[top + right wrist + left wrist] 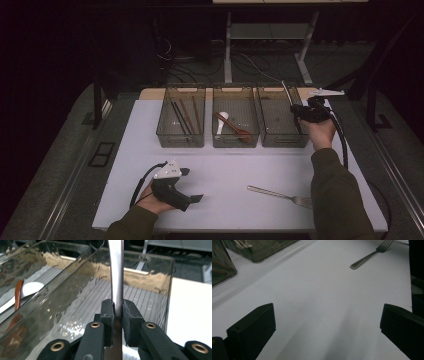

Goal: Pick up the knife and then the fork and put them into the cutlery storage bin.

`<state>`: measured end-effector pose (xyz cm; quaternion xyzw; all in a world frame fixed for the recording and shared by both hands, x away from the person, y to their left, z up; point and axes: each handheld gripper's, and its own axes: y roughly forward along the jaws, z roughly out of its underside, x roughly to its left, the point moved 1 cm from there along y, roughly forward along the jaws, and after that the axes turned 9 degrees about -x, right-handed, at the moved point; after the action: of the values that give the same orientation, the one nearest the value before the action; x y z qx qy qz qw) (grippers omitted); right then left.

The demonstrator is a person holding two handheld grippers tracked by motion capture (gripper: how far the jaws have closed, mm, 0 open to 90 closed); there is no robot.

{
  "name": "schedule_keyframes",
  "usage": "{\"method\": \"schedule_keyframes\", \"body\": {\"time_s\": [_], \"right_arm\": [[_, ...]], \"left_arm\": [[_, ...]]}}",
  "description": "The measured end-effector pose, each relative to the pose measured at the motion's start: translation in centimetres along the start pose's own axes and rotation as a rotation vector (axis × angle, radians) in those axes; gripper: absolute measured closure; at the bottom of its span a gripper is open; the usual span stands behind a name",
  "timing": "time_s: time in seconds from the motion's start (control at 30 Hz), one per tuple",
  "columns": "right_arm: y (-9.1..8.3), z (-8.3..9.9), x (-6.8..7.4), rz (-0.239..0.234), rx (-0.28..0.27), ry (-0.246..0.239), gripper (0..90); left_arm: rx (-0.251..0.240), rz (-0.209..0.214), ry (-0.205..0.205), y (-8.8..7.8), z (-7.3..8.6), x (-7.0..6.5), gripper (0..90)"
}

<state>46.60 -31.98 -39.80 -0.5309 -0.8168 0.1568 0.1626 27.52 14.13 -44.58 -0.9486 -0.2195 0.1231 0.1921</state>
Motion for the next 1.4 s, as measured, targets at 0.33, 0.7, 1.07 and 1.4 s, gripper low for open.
{"method": "schedule_keyframes", "body": {"time_s": [0.33,0.7,1.07,1.4], "right_arm": [[0.6,-0.2,0.7,-0.036,0.076,-0.021,81.3],[-1.5,-0.6,0.7,-0.099,0.028,0.037,65.7],[-5.3,-0.2,2.2,-0.183,-0.005,0.008,45.5],[-8.1,1.8,3.1,-0.217,-0.054,0.006,37.5]], "left_arm": [[0.005,-0.001,0.001,0.0,0.0,-0.1,0.0],[0.0,-0.003,0.001,0.0,0.0,-0.2,0.0],[0.009,-0.006,0.007,0.0,0.0,-0.1,0.0],[0.009,-0.003,0.005,0.0,0.0,-0.1,0.0]]}}
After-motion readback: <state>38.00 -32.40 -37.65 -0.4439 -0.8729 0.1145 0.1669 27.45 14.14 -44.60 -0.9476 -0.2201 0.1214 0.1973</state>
